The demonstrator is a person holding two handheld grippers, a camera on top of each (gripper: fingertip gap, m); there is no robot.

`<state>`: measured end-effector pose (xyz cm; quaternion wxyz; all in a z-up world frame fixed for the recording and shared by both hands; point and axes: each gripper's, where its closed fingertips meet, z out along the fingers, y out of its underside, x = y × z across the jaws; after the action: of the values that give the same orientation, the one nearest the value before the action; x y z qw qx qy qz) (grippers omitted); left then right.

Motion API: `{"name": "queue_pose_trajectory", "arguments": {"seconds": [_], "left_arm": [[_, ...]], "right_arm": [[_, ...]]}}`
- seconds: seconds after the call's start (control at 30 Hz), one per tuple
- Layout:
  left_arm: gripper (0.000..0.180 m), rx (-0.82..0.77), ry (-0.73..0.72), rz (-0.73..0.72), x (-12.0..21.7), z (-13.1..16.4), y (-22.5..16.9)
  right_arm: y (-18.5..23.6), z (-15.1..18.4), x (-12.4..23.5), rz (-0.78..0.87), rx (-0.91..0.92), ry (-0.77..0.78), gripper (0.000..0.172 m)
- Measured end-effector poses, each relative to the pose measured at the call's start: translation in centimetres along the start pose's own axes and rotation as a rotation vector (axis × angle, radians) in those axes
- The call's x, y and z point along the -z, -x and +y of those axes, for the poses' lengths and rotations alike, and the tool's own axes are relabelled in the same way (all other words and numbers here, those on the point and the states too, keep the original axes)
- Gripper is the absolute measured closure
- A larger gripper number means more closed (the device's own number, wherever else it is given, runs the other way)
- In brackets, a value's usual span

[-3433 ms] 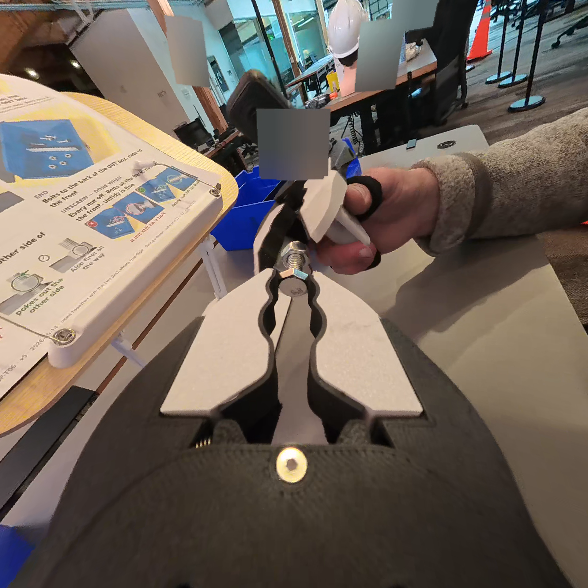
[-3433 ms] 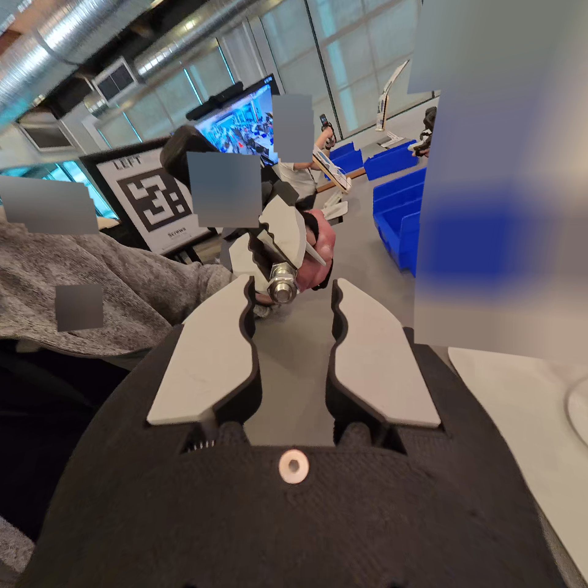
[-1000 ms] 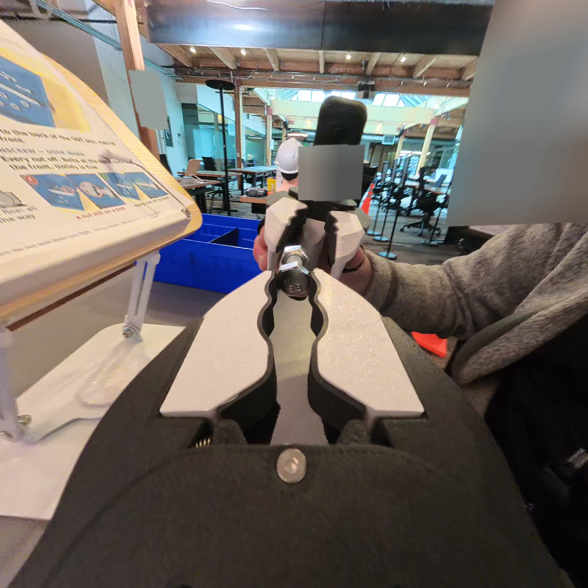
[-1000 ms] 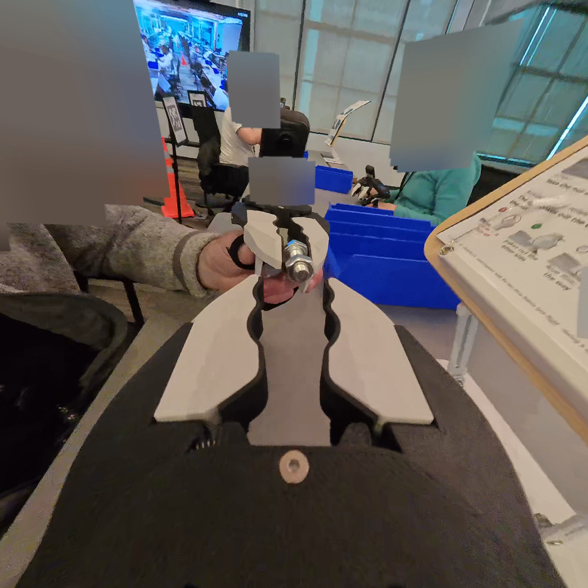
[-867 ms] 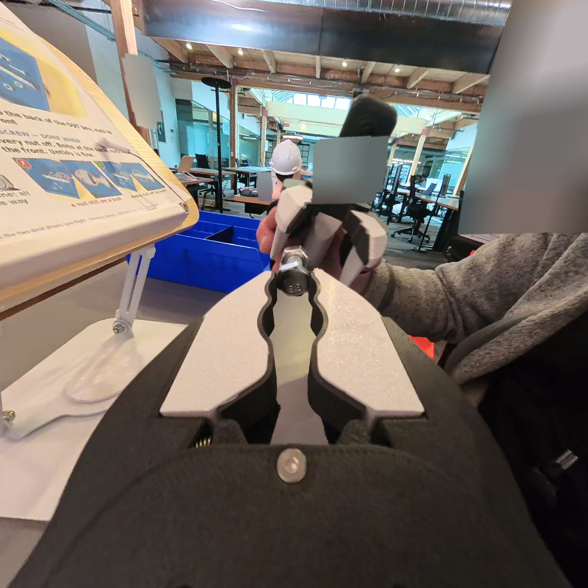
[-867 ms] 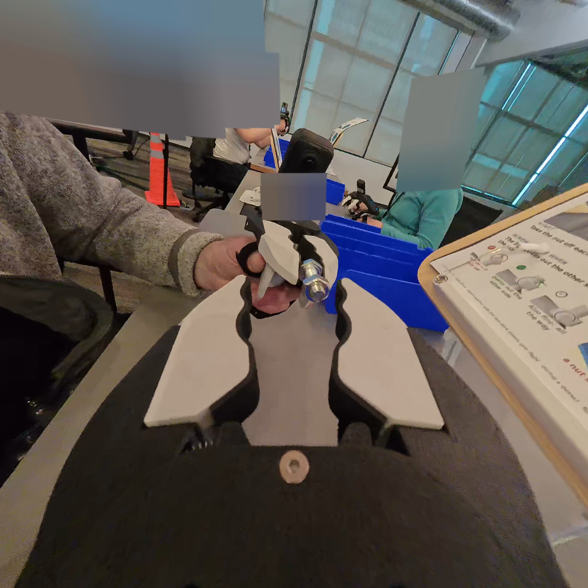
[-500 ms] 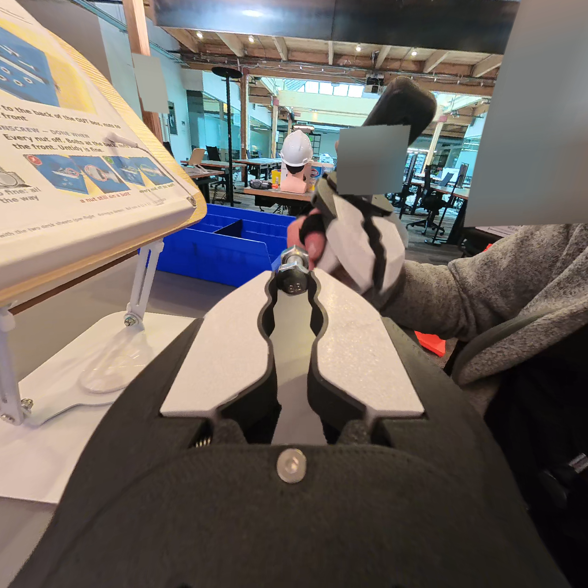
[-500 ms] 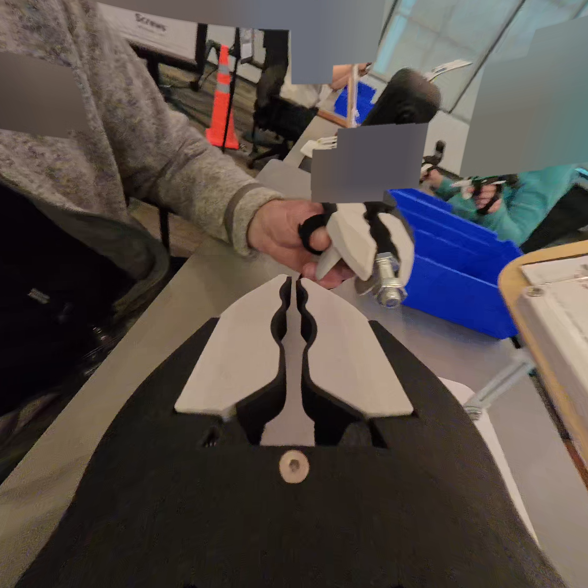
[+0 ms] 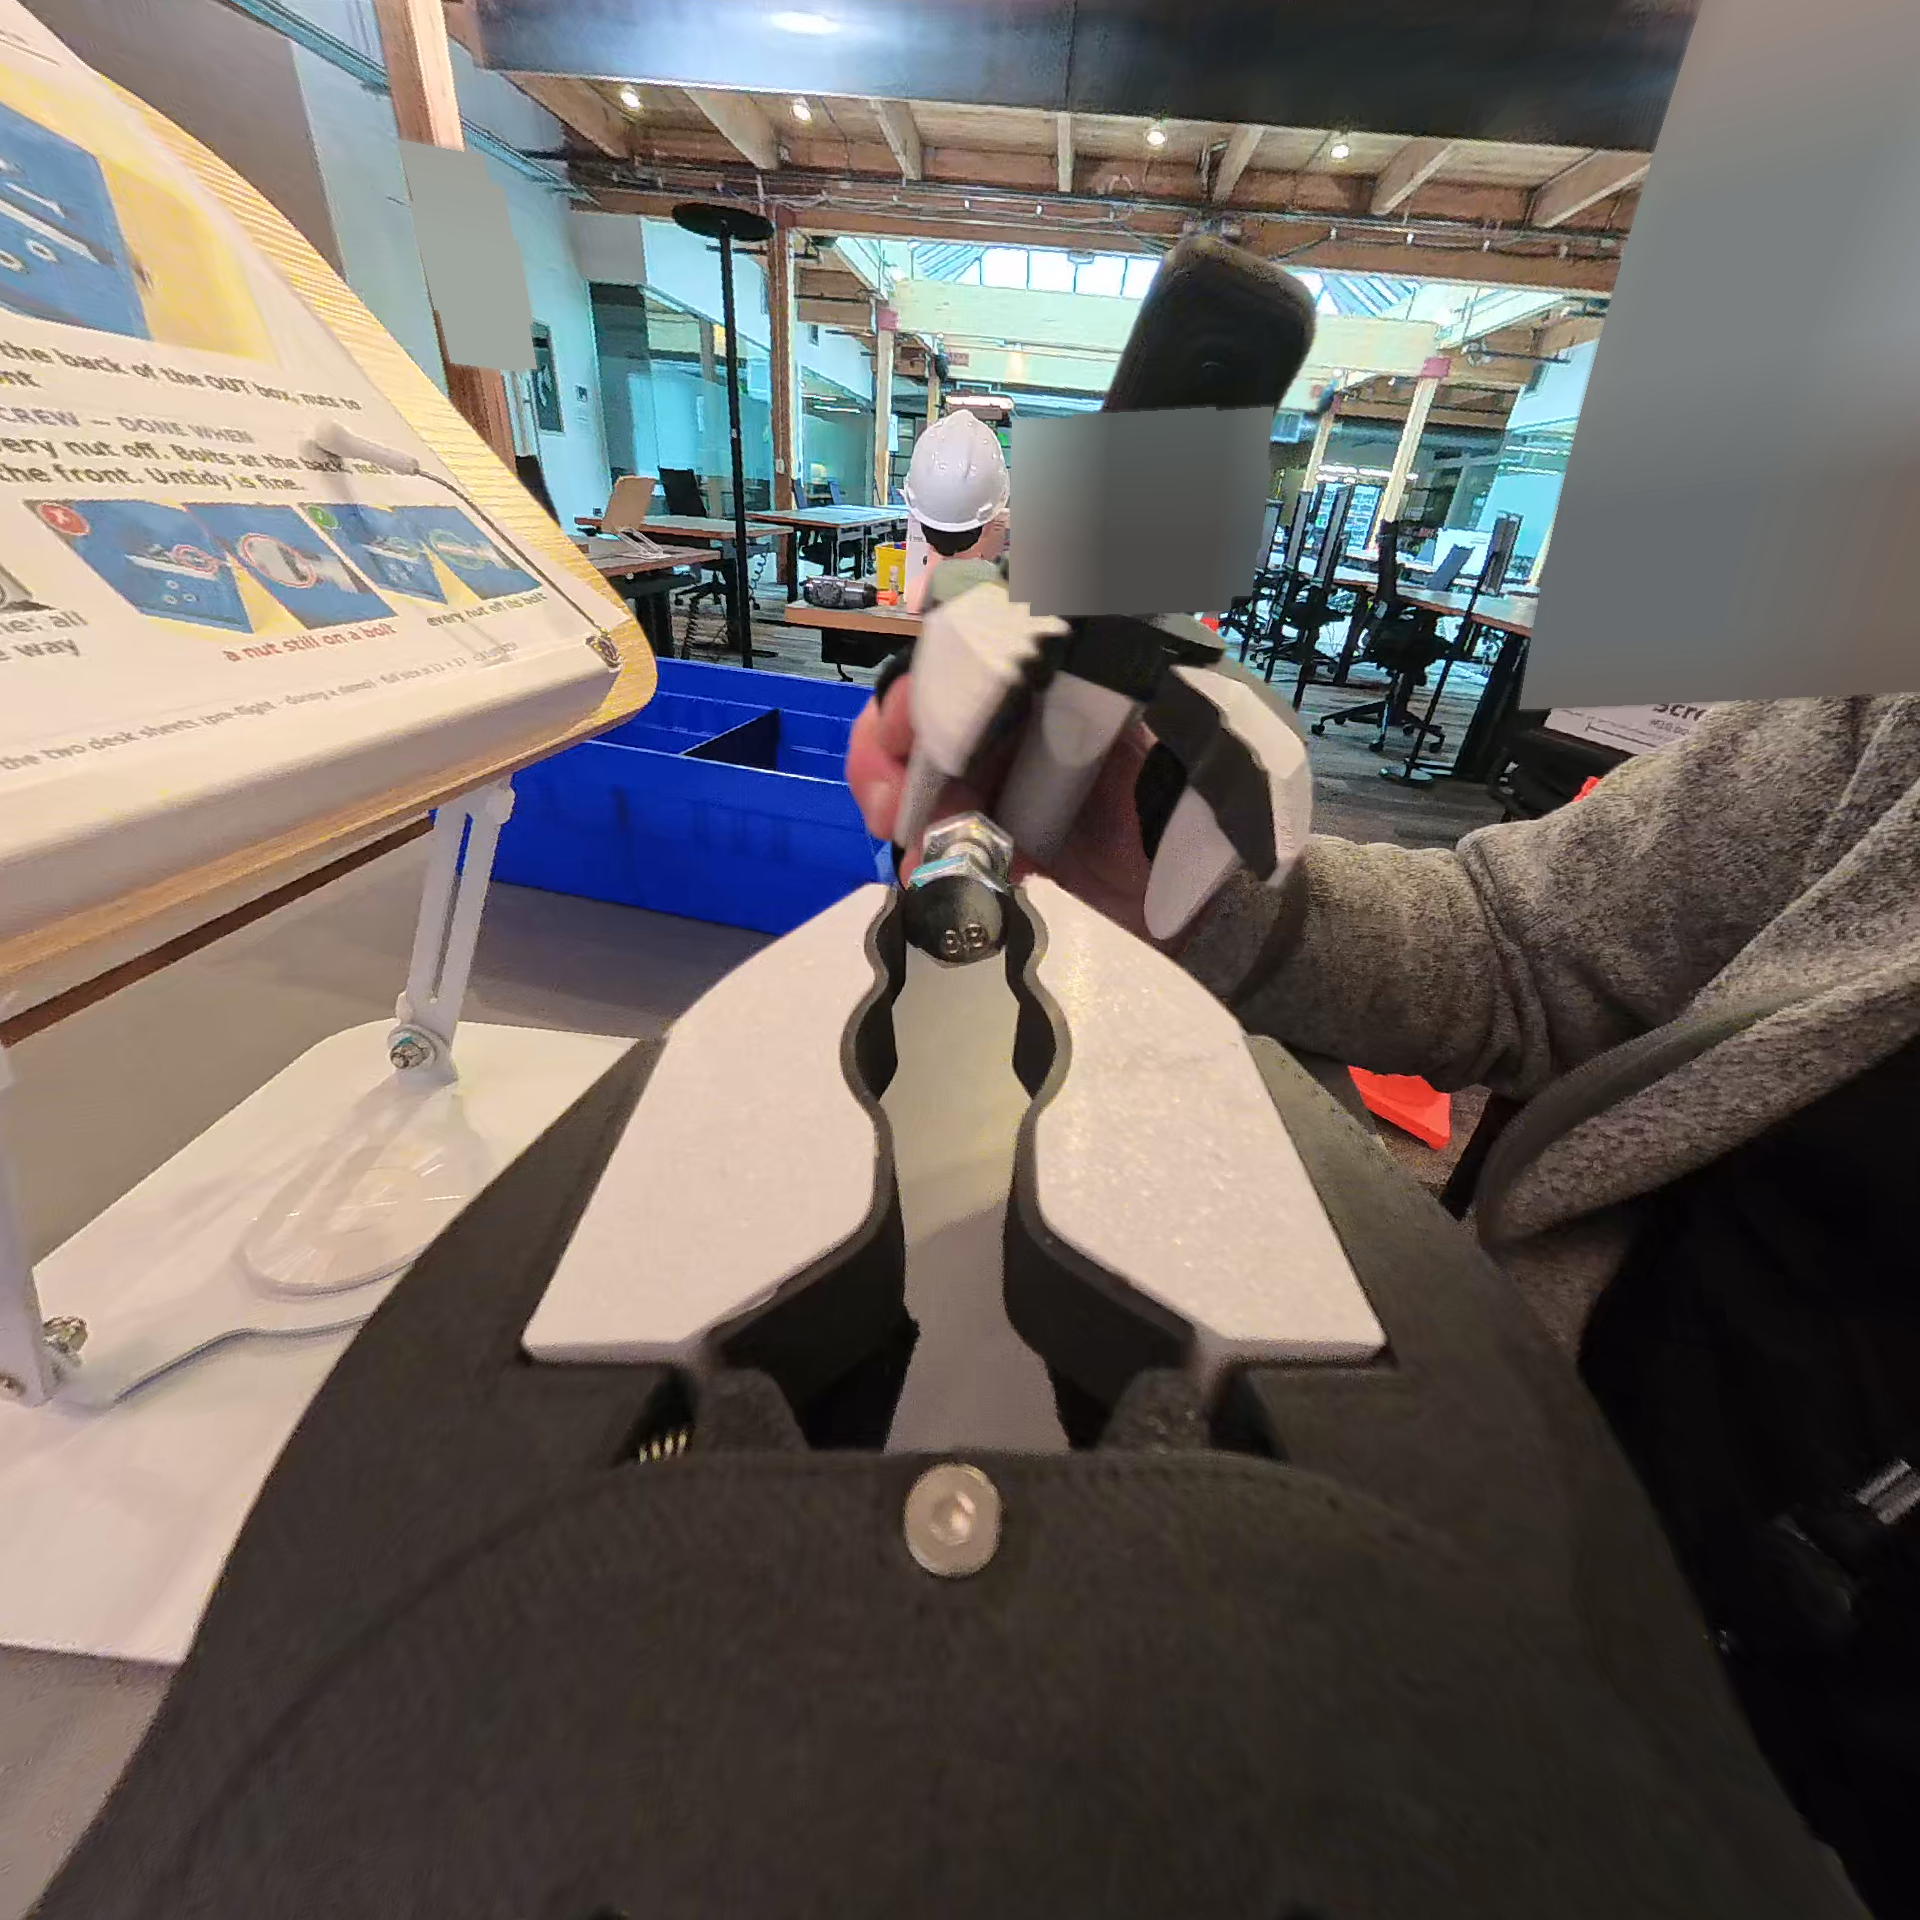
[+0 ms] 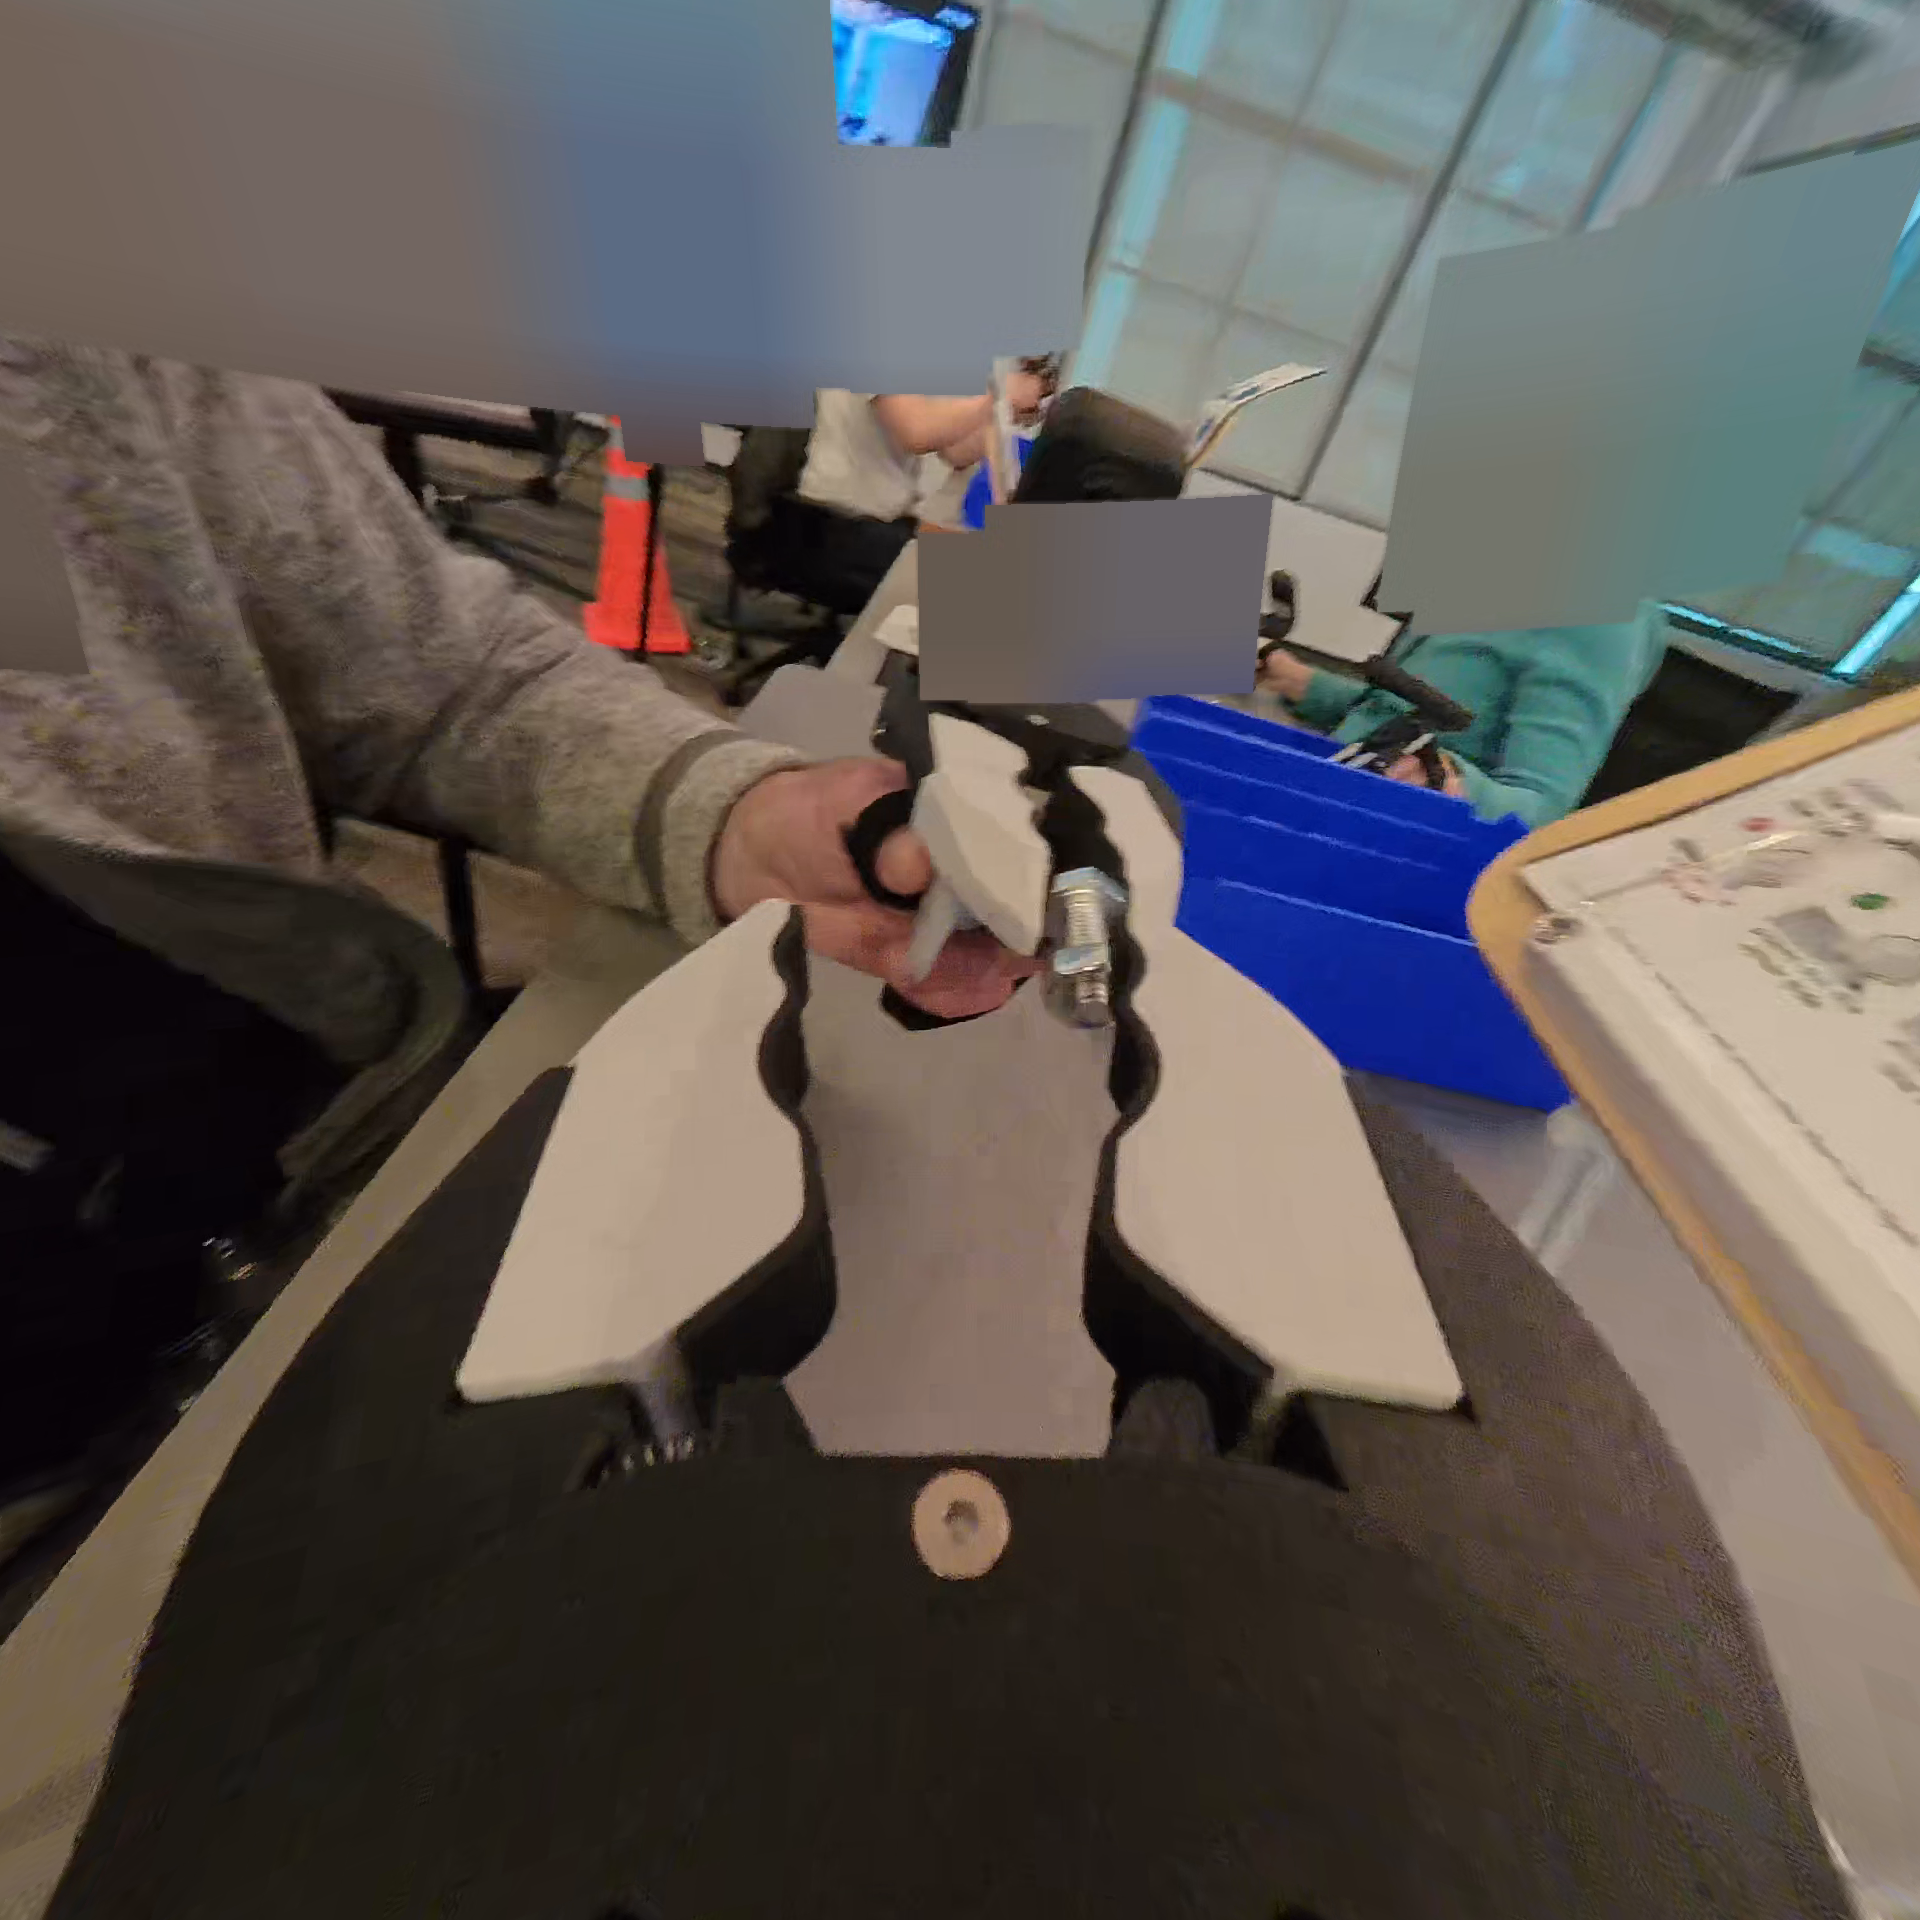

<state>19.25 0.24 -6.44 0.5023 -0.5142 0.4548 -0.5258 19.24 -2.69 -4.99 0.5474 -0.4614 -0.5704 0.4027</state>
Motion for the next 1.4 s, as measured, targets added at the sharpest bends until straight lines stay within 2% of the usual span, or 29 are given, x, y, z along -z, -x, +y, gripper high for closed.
{"name": "queue_pose_trajectory", "arguments": {"seconds": [0.17,0.2,0.23,0.27,0.33,0.43,0.57,0.63,0.73,0.83,0.9,0.97,1.0,1.03,1.1,1.13,1.23,1.27,1.3,1.4], "left_arm": [[0.162,-0.008,0.001,0.001,-0.1,0.0,-0.2],[0.162,-0.010,-0.004,0.004,-0.1,-0.1,-0.2],[0.162,-0.011,-0.004,-0.009,0.0,-0.1,-0.1],[0.162,-0.007,-0.013,-0.010,0.0,-0.2,0.0],[0.162,-0.005,-0.016,-0.002,0.1,-0.3,-0.1],[0.163,-0.008,-0.014,0.000,-0.1,-0.3,-0.3],[0.163,-0.008,-0.023,-0.005,0.1,-0.4,-0.2],[0.163,-0.005,-0.027,-0.014,0.2,-0.4,0.0],[0.163,-0.002,-0.038,-0.010,0.2,-0.6,0.0],[0.163,-0.001,-0.035,-0.007,0.1,-0.5,-0.1],[0.163,0.002,-0.040,-0.001,0.2,-0.6,-0.1],[0.163,0.004,-0.046,-0.013,0.3,-0.7,0.1],[0.163,0.011,-0.050,-0.005,0.4,-0.7,0.0],[0.163,0.013,-0.055,-0.002,0.4,-0.8,0.0],[0.163,0.013,-0.053,-0.002,0.3,-0.7,0.0],[0.163,0.013,-0.052,-0.003,0.3,-0.7,0.0],[0.163,0.013,-0.052,-0.008,0.3,-0.7,0.1],[0.163,0.014,-0.055,-0.007,0.4,-0.8,0.1],[0.163,0.017,-0.058,-0.001,0.4,-0.8,0.1],[0.163,0.017,-0.058,0.003,0.4,-0.8,0.0]], "right_arm": [[0.3,1.1,-0.8,-0.019,-0.016,0.047,0.105],[1.0,1.0,-0.7,-0.059,-0.013,0.049,0.108],[2.5,0.7,-0.4,-0.165,-0.015,0.037,0.144],[2.9,0.2,-0.2,-0.198,-0.026,0.013,0.151],[1.9,0.0,0.1,-0.133,-0.019,0.003,0.144],[-0.4,0.5,0.1,-0.019,-0.069,0.000,0.108],[0.7,0.8,-0.6,-0.068,-0.062,0.016,0.107],[3.6,-1.0,0.3,-0.248,-0.019,-0.069,0.159],[0.5,-0.2,0.4,-0.083,-0.078,-0.035,0.133],[-0.7,0.9,0.1,-0.046,-0.158,-0.016,0.110],[0.3,0.6,-0.2,-0.079,-0.118,-0.020,0.111],[2.3,-0.8,0.5,-0.192,-0.065,-0.078,0.147],[2.4,-1.3,0.8,-0.195,-0.062,-0.107,0.150],[1.4,-1.3,0.9,-0.133,-0.069,-0.108,0.144],[-1.1,0.0,0.7,-0.007,-0.125,-0.057,0.115],[-1.3,0.5,0.4,0.001,-0.146,-0.036,0.105],[1.3,-0.3,-0.1,-0.128,-0.095,-0.062,0.117],[3.0,-1.1,0.3,-0.218,-0.048,-0.097,0.145],[3.6,-1.6,0.5,-0.243,-0.025,-0.120,0.159],[0.1,-0.9,0.7,-0.044,-0.079,-0.097,0.128]]}}
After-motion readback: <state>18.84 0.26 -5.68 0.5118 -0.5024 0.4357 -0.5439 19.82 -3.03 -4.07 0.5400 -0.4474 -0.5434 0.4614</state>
